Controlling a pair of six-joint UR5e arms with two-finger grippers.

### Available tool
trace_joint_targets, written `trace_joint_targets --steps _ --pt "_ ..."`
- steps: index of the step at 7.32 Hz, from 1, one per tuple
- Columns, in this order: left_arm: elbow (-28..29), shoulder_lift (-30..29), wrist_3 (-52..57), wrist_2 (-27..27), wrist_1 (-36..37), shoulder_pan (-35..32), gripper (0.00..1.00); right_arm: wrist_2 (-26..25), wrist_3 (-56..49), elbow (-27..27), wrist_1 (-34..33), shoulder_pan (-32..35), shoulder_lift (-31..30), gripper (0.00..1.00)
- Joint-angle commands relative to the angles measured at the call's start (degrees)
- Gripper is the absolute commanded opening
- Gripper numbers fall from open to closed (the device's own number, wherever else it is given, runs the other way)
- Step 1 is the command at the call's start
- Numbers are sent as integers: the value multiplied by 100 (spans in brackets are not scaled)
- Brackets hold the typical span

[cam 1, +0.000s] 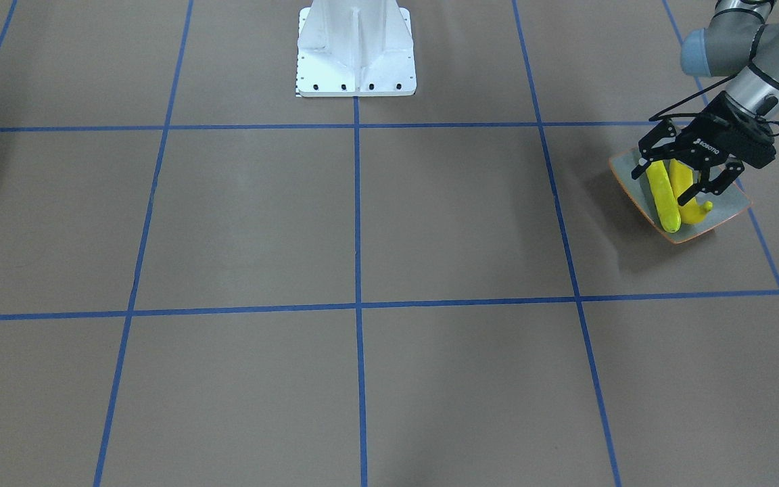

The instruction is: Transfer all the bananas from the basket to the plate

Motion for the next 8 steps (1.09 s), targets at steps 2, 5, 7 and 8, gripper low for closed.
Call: trace_joint_targets --steps 2,5,7,8 --pt "-25 -1029 -1114 -33 3 121 100 140 2531 950 21 -1166 511 0" --pt "2 -2486 -2511 -7 -5 971 100 123 4739 1039 21 -2108 1978 0" --pt "-77 -2946 -3128 2 -67 1176 100 -95 5889 1119 981 -2793 2280 0" --pt "-86 -3174 -3139 2 -67 1272 100 -384 6531 1127 1527 -3153 2385 0"
